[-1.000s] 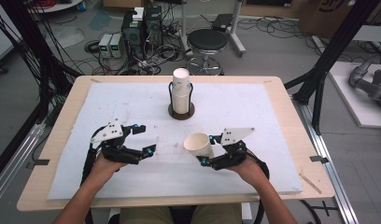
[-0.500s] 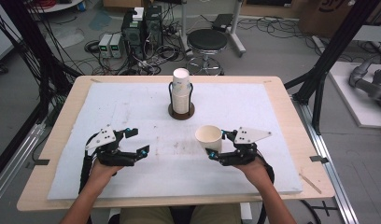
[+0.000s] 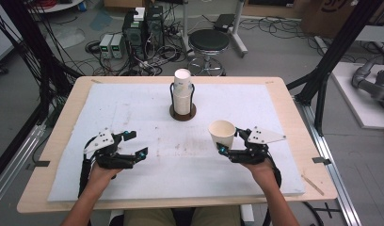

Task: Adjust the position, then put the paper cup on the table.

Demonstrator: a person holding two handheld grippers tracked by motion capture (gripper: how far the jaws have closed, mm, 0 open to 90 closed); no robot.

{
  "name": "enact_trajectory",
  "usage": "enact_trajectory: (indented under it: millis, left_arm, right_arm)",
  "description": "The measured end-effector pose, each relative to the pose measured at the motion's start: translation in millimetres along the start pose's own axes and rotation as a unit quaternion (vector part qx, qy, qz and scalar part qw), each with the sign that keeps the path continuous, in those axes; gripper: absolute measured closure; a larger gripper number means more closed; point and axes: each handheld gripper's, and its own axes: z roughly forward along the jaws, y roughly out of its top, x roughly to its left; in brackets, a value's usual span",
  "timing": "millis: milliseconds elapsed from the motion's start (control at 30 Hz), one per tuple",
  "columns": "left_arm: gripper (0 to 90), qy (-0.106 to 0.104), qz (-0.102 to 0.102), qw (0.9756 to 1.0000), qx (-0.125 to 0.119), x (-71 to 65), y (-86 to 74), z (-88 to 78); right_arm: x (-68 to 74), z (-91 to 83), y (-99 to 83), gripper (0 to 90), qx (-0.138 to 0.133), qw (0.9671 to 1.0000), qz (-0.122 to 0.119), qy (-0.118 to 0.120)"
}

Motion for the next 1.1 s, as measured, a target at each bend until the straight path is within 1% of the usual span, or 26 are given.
enact_trajectory:
  millis: [67, 100, 200, 367, 567, 633, 700, 867, 967, 1000, 1100]
  left_arm:
    - [16.2, 0.004, -0.002, 1.0000, -0.004, 1.9, 0.0, -1.4]
    - [16.2, 0.004, -0.004, 1.0000, -0.005, 2.4, -0.1, -1.7]
    - [16.2, 0.008, -0.005, 0.9999, -0.007, 3.3, 0.1, -2.9]
    - [16.2, 0.009, -0.002, 0.9999, -0.008, 2.5, 0.3, -2.7]
    - [16.2, 0.009, -0.005, 0.9999, -0.008, 3.4, 0.4, -1.0]
    - [16.2, 0.008, -0.005, 0.9999, -0.008, 3.3, 0.3, -0.9]
    - [16.2, 0.008, -0.005, 0.9999, -0.007, 3.4, 0.2, -0.7]
    - [16.2, 0.008, -0.004, 0.9999, -0.006, 3.2, -0.6, 0.0]
    - [16.2, 0.010, -0.001, 0.9999, -0.005, 2.7, -0.2, 0.0]
    - [16.2, 0.011, -0.002, 0.9999, -0.005, 2.4, -0.2, 0.0]
    - [16.2, 0.013, 0.001, 0.9999, -0.003, 2.0, -0.2, -0.3]
  right_arm:
    - [-2.3, -2.7, -1.1, 34.3, -0.008, 0.9999, 0.004, -0.013]
    - [-3.7, -4.2, -1.8, 34.2, -0.013, 0.9998, 0.009, -0.015]
    - [-5.7, -7.0, -3.1, 34.0, -0.016, 0.9995, 0.013, -0.025]
    - [-8.8, -10.8, -6.7, 33.9, -0.013, 0.9990, 0.017, -0.039]
    - [-12.9, -15.5, -8.6, 33.9, -0.019, 0.9982, 0.022, -0.052]
    - [-13.5, -15.4, -9.6, 33.9, -0.019, 0.9981, 0.022, -0.054]
    - [-13.0, -14.6, -10.1, 34.0, -0.017, 0.9977, 0.019, -0.062]
    - [-15.0, -11.2, -11.6, 34.1, -0.018, 0.9957, 0.013, -0.090]
    - [-17.8, -10.0, -14.6, 34.1, -0.014, 0.9943, 0.015, -0.104]
    - [-18.7, -9.8, -15.7, 34.1, -0.013, 0.9940, 0.017, -0.107]
    - [-23.6, -9.8, -21.7, 34.0, -0.013, 0.9927, 0.031, -0.116]
